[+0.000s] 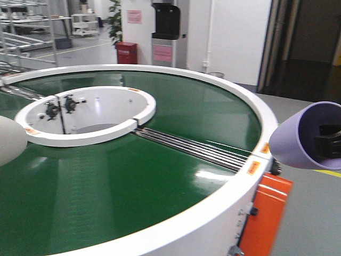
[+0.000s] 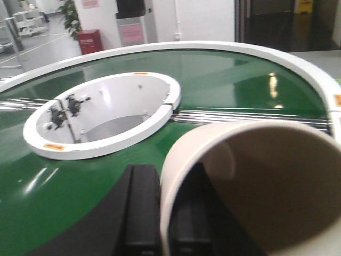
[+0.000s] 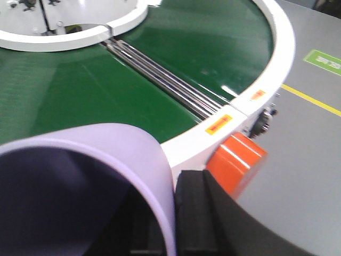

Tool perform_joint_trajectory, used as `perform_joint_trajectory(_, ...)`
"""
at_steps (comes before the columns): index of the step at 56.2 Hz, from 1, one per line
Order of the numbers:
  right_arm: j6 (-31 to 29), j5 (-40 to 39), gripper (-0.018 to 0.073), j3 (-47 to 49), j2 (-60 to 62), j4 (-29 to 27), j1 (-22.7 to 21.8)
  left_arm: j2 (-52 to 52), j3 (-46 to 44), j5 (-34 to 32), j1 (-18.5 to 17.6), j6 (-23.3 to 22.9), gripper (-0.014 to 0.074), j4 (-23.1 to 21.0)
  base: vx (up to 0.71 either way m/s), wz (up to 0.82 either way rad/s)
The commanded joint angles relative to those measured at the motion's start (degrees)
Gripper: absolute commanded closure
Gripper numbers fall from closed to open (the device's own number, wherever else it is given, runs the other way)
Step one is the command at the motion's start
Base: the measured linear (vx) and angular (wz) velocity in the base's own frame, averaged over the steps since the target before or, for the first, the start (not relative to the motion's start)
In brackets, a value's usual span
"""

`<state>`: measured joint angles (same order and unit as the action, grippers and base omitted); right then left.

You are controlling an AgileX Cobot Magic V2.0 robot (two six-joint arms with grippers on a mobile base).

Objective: Grab cup from conveyor and place in blue bin
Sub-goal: 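Hold both cups while the base drives to the blue bins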

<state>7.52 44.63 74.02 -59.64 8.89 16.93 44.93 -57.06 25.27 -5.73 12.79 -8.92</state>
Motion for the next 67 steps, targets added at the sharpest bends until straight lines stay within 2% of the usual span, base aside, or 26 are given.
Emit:
perform_joint_trajectory(1, -0.15, -4.81, 0.0568, 1.79, 0.87, 1.04, -0.11, -0.3, -1.69, -5.6, -0.13, -0.18, 0.0603, -0.63, -0.09, -0.37)
perform_joint_trajectory(20, -0.15, -4.81, 0.0568, 1.79, 0.87, 1.04, -0.11, -0.3, -1.69, -5.6, -0.13, -0.18, 0.0603, -0.63, -0.07, -0.47)
perform_joint_trajectory(67, -0.15, -4.81, 0.0568, 1.79, 0.87, 1.04, -0.11, -0.3, -1.69, -5.6, -0.13, -0.18, 0.0603, -0.63, 0.05, -0.67)
